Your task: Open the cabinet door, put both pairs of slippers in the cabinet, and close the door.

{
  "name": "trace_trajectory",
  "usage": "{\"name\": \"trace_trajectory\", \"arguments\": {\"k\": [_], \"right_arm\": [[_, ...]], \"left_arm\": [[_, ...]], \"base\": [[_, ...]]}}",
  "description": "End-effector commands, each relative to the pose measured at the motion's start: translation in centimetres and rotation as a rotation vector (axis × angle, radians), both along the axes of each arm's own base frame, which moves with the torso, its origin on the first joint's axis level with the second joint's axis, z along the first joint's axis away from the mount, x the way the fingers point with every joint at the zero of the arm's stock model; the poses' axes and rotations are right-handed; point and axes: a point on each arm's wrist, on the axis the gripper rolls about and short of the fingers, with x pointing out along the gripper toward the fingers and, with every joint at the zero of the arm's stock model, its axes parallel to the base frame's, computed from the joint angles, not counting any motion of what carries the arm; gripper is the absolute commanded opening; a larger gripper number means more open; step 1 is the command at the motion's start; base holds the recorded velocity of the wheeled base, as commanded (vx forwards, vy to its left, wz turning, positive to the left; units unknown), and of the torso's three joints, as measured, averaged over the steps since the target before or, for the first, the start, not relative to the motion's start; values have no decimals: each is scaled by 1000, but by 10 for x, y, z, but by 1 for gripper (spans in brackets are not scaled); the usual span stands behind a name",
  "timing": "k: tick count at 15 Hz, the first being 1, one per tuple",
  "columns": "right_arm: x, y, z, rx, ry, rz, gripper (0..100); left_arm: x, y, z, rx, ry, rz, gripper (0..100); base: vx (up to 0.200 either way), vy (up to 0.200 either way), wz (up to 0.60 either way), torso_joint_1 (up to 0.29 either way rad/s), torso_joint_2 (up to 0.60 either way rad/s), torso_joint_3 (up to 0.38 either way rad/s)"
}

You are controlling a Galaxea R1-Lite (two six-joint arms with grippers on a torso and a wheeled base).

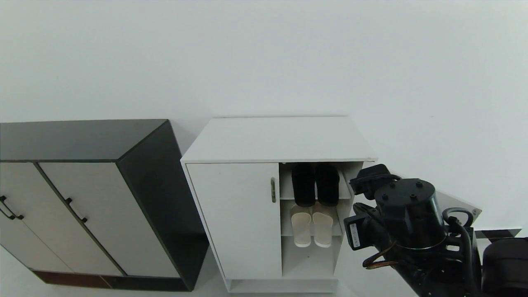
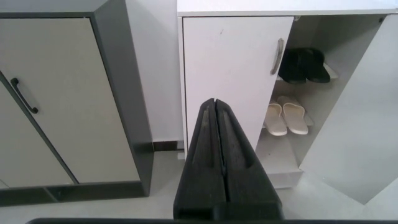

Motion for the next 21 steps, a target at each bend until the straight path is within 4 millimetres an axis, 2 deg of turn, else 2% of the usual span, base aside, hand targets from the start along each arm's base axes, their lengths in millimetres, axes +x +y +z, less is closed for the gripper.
{"name": "trace_trajectory", "arguments": {"k": [1, 10, 16, 18, 21], "right_arm": [[1, 1, -3, -7, 6, 0, 0], [4, 1, -9, -31, 20, -8, 0], [6, -2, -8, -27, 17, -17, 0], [16, -10, -4, -18, 8, -62, 0], [48, -31, 10, 10, -75, -158, 0]], "left_arm": [[0, 0, 0, -1, -1, 1, 0], [0, 0, 0, 1, 1, 1, 0], [0, 0, 0, 1, -1, 1, 0], [0, 0, 0, 1, 1, 1, 0], [0, 0, 0, 1, 1, 1, 0]], "base": [[0, 0, 0, 0, 0, 0], [0, 0, 0, 0, 0, 0], [0, 0, -600, 7, -2, 1], [0, 0, -300, 1, 1, 1], [0, 0, 0, 0, 0, 0]]}}
